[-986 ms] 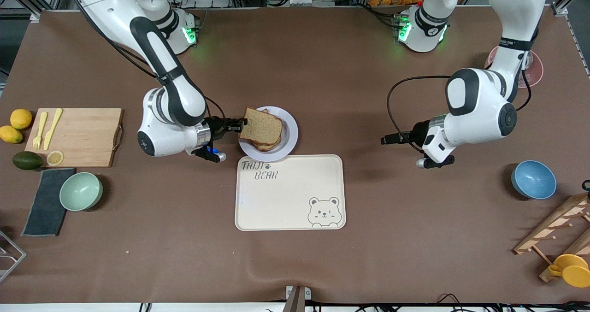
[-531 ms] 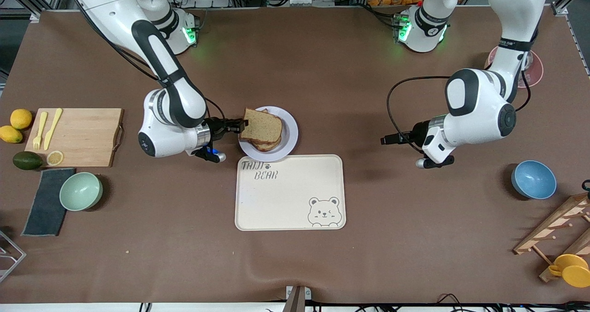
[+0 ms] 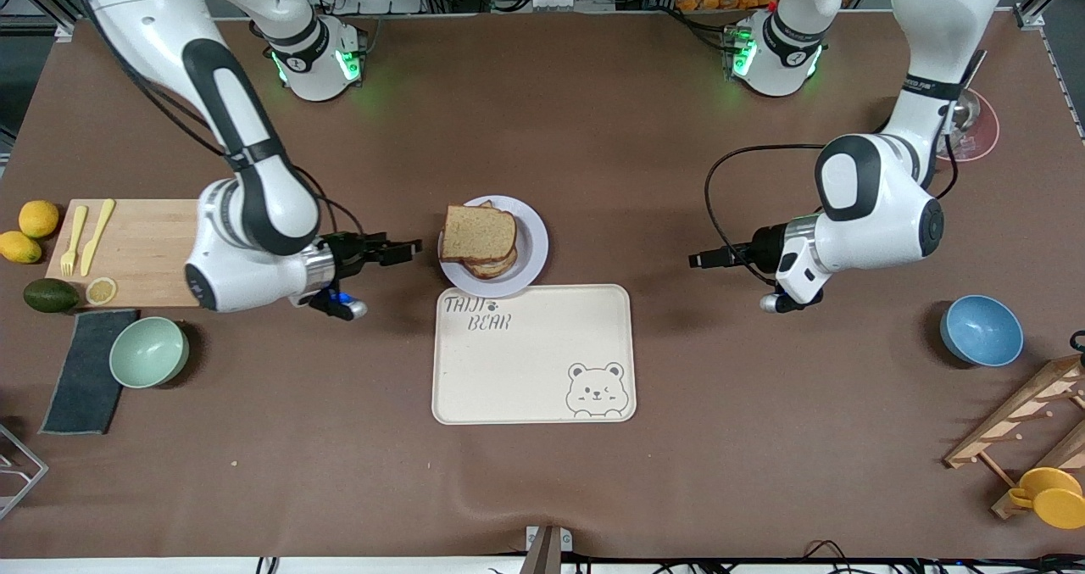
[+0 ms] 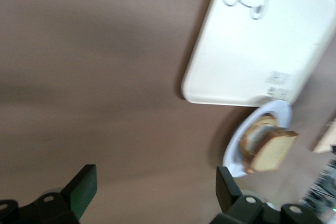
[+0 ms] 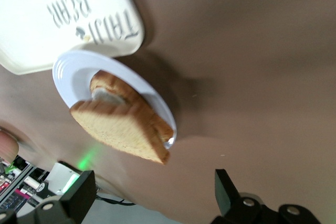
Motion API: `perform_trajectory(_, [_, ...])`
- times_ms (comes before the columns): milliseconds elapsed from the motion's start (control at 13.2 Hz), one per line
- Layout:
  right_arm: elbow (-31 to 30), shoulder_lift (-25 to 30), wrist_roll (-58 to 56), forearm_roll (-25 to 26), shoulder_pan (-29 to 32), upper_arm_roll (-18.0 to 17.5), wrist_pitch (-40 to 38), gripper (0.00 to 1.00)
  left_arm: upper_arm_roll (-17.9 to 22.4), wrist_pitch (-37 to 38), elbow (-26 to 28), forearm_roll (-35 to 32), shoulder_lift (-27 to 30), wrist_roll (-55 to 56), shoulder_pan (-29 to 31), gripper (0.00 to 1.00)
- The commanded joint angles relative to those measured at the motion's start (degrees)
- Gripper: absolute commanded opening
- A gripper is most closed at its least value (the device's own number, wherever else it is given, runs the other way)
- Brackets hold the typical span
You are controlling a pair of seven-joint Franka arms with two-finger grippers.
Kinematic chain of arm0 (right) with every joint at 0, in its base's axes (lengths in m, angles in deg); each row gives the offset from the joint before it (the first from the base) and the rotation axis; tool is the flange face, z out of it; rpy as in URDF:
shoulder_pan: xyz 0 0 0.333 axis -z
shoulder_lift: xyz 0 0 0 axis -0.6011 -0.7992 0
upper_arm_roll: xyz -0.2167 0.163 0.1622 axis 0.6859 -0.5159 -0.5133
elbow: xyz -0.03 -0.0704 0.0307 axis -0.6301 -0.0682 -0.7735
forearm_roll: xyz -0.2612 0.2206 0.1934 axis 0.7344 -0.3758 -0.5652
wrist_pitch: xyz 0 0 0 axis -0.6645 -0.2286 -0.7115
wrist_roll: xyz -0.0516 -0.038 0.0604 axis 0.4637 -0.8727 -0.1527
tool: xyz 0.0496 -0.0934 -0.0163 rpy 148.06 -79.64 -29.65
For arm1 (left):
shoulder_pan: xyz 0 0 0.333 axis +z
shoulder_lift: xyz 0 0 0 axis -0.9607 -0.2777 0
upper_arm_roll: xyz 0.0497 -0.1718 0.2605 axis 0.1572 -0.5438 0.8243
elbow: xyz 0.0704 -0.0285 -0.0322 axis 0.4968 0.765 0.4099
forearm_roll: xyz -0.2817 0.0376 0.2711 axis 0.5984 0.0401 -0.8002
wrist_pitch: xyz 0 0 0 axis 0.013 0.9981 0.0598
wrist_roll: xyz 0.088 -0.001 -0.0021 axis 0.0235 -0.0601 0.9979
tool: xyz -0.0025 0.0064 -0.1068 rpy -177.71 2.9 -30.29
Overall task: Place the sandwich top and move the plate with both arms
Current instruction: 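Withdraw the right gripper while the left gripper reaches the plate rim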
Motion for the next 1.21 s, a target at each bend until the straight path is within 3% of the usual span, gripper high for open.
perform_trajectory(0, [1.9, 0.7, -0.3, 6.0, 3.1, -0.7, -1.5, 1.00, -0.5, -0.4, 0.9, 6.4, -1.2, -4.9, 0.3, 1.00])
perform_trajectory(303, [2.7, 3.1, -0.8, 15.9, 7.3, -0.7, -1.4, 1.00, -3.3, -0.4, 2.4, 16.1, -2.5, -7.6, 0.3, 1.00])
perform_trajectory(455, [2.6, 5.6, -1.0, 22.1, 8.6, -0.8, -1.3, 1.00, -3.3, -0.4, 3.4, 19.1, -3.1, -14.2, 0.2, 1.00])
perform_trajectory(834, [2.1, 13.0, -12.6, 27.8, 15.1, -0.7, -1.1, 1.00, -3.8, -0.4, 3.6, 31.7, -11.1, -35.1, -1.1, 1.00])
perform_trajectory(986, [2.1, 17.5, -12.6, 30.3, 14.4, 0.5, -1.8, 1.00, -5.5, -0.4, 3.8, 36.8, -12.5, -39.3, -1.2, 1.00])
perform_trajectory(1138, [2.5, 21.5, -12.5, 32.5, 12.4, 2.5, -2.8, 1.00, -5.8, 0.2, 5.5, 37.0, -12.0, -39.8, -0.8, 1.00])
